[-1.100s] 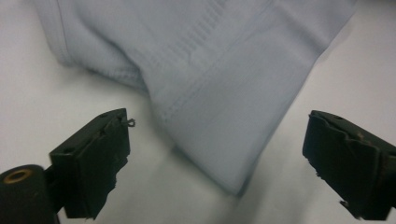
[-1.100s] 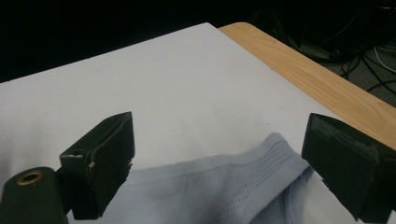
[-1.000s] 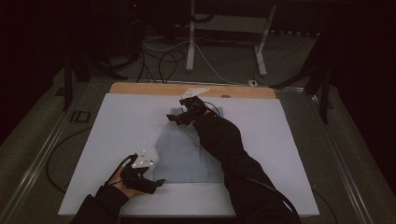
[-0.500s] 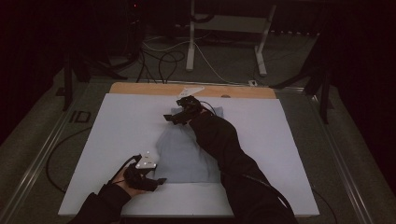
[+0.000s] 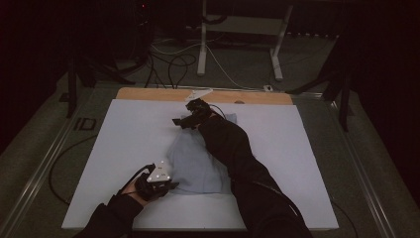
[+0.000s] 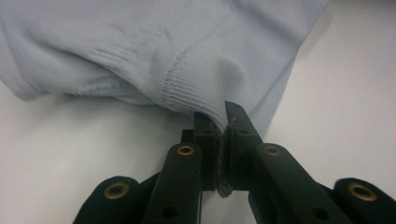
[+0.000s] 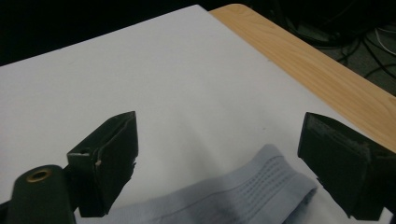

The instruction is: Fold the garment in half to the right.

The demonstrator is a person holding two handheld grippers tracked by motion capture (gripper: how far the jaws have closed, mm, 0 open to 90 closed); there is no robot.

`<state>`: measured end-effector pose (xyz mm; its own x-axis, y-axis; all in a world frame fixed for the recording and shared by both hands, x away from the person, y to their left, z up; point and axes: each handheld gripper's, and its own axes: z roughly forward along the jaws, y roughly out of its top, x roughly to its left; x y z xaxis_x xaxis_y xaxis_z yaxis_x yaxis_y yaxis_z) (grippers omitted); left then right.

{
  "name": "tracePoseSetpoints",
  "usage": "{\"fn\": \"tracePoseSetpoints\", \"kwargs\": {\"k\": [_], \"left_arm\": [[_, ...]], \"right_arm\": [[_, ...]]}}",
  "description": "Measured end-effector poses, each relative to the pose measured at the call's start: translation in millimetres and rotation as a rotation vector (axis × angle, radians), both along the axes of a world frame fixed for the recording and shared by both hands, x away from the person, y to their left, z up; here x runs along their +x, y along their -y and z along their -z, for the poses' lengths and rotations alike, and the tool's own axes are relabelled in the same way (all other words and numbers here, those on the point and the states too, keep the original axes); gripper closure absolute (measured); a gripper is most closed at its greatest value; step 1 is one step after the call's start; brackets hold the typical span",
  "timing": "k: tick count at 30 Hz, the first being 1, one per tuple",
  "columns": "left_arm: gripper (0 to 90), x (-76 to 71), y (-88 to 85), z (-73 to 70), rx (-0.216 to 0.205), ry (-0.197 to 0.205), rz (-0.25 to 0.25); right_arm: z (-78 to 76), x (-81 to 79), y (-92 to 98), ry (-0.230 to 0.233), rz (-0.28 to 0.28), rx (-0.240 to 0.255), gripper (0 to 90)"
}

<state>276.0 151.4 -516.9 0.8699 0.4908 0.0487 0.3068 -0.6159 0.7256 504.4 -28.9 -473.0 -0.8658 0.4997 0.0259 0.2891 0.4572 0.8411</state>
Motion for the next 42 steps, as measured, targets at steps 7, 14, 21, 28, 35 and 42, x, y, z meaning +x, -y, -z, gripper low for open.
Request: {"fn": "tracePoseSetpoints", "kwargs": {"k": [7, 14, 21, 28, 35, 42], "left_arm": [[86.6, -0.2, -0.4, -3.4, -0.041, 0.028, 0.007], [86.6, -0.6, -0.9, -2.4, -0.042, 0.023, 0.004], [86.6, 0.4, -2.9, -0.7, -0.055, 0.016, -0.001], [86.6, -0.4, -2.6, -0.7, -0.054, 0.02, -0.001], [86.7, 0.0, -3.4, 0.0, -0.052, 0.02, 0.001], [86.6, 0.5, -4.0, 0.0, -0.054, 0.021, -0.001]], "right_arm": [[1.7, 15.4, -2.7, -0.027, 0.119, 0.003, 12.0], [8.1, 25.9, -11.5, -0.111, 0.272, -0.106, 18.3], [18.8, 32.9, -20.6, -0.163, 0.343, -0.177, 25.3], [22.9, 40.7, -31.9, -0.19, 0.362, -0.274, 32.8], [30.4, 43.2, -42.2, -0.197, 0.356, -0.353, 39.6], [36.9, 47.5, -41.9, -0.199, 0.371, -0.375, 61.8]]}}
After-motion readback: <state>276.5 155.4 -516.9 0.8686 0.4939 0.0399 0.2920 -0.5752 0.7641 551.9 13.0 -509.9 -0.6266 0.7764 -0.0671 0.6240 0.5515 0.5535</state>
